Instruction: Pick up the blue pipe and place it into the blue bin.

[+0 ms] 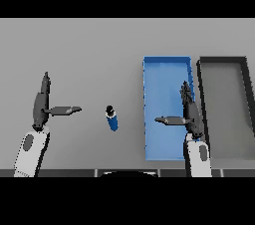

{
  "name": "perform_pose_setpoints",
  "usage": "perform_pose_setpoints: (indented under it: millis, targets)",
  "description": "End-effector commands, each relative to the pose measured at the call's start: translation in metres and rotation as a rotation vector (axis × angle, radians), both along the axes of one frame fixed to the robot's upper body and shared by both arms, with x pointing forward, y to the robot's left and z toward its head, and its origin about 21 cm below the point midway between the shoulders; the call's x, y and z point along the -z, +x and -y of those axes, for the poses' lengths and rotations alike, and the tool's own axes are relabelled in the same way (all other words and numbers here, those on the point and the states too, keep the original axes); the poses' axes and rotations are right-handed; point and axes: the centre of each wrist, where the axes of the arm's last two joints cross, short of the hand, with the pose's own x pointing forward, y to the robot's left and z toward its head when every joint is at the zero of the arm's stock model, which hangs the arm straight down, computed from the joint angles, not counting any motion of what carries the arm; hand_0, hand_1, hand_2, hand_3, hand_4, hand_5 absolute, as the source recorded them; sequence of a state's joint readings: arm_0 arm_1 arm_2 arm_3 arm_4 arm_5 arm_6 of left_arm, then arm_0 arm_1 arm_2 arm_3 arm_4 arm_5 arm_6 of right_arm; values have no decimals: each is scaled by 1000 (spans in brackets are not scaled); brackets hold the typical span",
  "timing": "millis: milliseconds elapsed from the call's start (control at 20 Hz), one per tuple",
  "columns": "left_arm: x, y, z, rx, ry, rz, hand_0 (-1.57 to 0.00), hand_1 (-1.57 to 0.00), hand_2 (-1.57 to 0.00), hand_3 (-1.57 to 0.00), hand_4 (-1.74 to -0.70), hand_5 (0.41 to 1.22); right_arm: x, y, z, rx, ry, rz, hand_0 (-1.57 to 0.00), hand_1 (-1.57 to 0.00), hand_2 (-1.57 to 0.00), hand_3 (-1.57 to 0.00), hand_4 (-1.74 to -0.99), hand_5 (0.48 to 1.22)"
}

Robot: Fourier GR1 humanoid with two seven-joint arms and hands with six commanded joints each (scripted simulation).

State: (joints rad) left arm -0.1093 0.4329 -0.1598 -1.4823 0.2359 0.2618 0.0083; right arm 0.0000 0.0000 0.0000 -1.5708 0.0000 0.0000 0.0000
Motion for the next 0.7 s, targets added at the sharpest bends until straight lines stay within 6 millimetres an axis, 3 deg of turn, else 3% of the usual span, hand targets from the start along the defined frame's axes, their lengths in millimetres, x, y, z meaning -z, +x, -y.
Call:
perform_pose_setpoints:
  millis: [0, 250, 350, 650]
  targets:
    - [0, 0, 1, 1, 0, 5, 1, 1, 1, 1, -1186, 605, 0, 0, 1, 1, 0, 0, 1, 1, 1, 1, -1254, 598]
    - [1, -2, 9, 7, 2, 8, 1, 1, 1, 1, -1186, 605, 3, -2, 5, 1, -1, -5, 1, 1, 1, 1, -1254, 598]
    - [1, -15, -24, 210, 68, -29, 1, 1, 1, 1, -1188, 606, 0, -22, 23, -81, -186, 53, 1, 1, 1, 1, -1255, 597]
    - [-3, -19, -33, 384, 102, -33, 1, 1, 1, 1, -1170, 605, -9, -35, 22, -128, -300, 47, 1, 1, 1, 1, -1228, 595]
